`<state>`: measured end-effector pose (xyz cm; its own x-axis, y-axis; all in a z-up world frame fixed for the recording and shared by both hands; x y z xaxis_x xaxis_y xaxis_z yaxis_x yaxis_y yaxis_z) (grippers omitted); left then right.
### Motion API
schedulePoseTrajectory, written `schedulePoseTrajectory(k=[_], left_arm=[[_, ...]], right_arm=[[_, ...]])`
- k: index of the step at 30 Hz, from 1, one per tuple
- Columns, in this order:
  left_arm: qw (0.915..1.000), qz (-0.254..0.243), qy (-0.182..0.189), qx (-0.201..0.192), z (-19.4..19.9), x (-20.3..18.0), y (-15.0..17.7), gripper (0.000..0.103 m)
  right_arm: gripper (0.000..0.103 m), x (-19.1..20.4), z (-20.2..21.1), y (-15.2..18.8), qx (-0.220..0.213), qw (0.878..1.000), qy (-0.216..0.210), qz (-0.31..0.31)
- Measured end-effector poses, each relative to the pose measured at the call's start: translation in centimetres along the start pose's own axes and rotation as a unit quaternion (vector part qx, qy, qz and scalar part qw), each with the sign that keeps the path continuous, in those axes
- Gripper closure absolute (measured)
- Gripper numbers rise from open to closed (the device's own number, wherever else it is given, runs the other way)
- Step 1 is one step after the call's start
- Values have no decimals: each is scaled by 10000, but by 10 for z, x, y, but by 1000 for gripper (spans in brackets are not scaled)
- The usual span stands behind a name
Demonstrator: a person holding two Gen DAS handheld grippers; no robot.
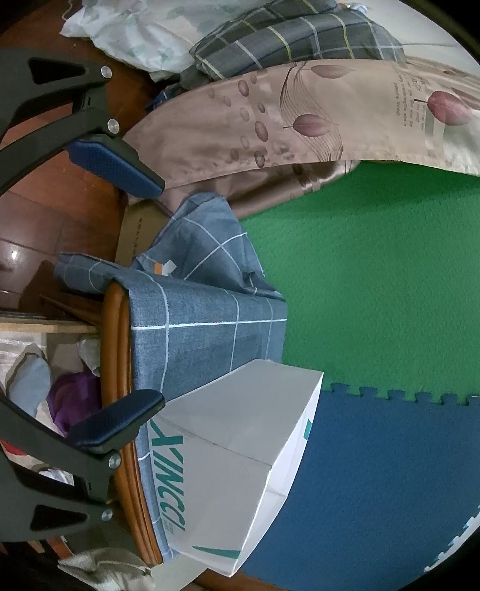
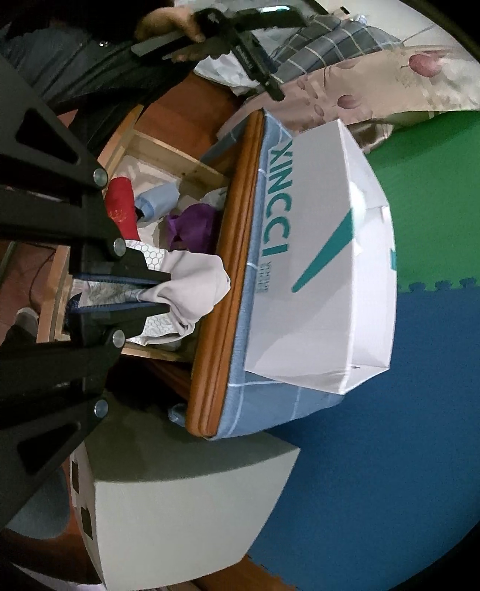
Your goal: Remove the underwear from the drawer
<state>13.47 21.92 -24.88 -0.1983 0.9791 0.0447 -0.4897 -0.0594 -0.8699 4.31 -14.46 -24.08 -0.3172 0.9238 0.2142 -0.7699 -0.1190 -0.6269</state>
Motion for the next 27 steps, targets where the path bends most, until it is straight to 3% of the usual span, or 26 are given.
schedulePoseTrajectory(k=[14, 18, 21, 23, 25, 27], left_arm=[[9999, 101, 35, 24, 0, 1, -1, 0], [9999, 112, 40, 21, 0, 1, -1, 0], [9999, 112, 33, 28, 0, 2, -1, 0], [9999, 116, 6, 53, 0, 2, 0, 0], [9999, 104, 7, 74, 0, 0, 0, 0], [9999, 96, 8, 59, 0, -1, 0, 0]], right_arm=[[95, 23, 47, -31, -369, 9989, 39, 297], [103, 29, 74, -54, -657, 9970, 59, 403], [103, 34, 88, -72, -813, 9951, 124, 550], [103, 35, 73, -76, -555, 9954, 231, 741], [103, 25, 32, -62, 1, 9955, 385, 864], [103, -1, -2, -32, 416, 9985, 118, 337]])
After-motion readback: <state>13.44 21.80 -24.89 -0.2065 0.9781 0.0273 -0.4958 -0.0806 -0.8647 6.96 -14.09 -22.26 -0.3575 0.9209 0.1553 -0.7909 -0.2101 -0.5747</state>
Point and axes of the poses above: each gripper's, at about its wrist camera, not at the fingertips, and z roughly against the way its jaws point, x to its left, y to its underside, the point moved 5 cm from there along -z, roughly the way its jaws point, and after that the axes turned 13 degrees about -y, right-handed, at the moved point
